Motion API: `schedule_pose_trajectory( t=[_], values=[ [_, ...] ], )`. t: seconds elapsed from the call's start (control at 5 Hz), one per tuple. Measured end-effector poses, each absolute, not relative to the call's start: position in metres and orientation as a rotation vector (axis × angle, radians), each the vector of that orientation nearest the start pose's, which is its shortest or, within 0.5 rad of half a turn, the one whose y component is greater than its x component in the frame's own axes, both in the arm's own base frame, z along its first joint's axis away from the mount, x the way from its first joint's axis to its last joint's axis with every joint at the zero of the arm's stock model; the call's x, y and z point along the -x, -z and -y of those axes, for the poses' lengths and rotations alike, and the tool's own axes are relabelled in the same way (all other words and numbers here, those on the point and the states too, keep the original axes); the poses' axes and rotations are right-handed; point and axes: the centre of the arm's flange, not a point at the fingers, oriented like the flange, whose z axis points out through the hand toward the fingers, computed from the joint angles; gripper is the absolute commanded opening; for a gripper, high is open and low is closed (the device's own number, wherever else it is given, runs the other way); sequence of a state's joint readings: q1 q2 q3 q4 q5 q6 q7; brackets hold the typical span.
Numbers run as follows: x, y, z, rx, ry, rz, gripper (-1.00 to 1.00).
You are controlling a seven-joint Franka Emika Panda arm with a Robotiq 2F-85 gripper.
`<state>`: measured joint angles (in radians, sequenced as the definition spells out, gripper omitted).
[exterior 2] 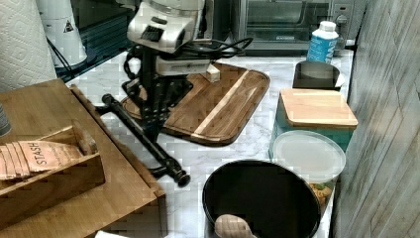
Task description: Close the drawer.
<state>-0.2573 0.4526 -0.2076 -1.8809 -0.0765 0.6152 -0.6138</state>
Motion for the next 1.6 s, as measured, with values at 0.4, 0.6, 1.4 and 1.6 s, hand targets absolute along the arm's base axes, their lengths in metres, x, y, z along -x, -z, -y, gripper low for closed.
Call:
schedule_pose_trajectory(
  t=[0.4,0.6,1.4,1.6],
  values=[
    [-0.5470,-0.2606,0.2863,3.169,-0.241,-0.923,-1.00],
    [-0.5471,-0.2603,0.2860,3.176,-0.242,-0.896,-1.00],
    [-0.5464,-0.2604,0.2859,3.201,-0.252,-0.788,-1.00],
    [-0.5465,-0.2609,0.2860,3.200,-0.249,-0.790,-1.00]
  ],
)
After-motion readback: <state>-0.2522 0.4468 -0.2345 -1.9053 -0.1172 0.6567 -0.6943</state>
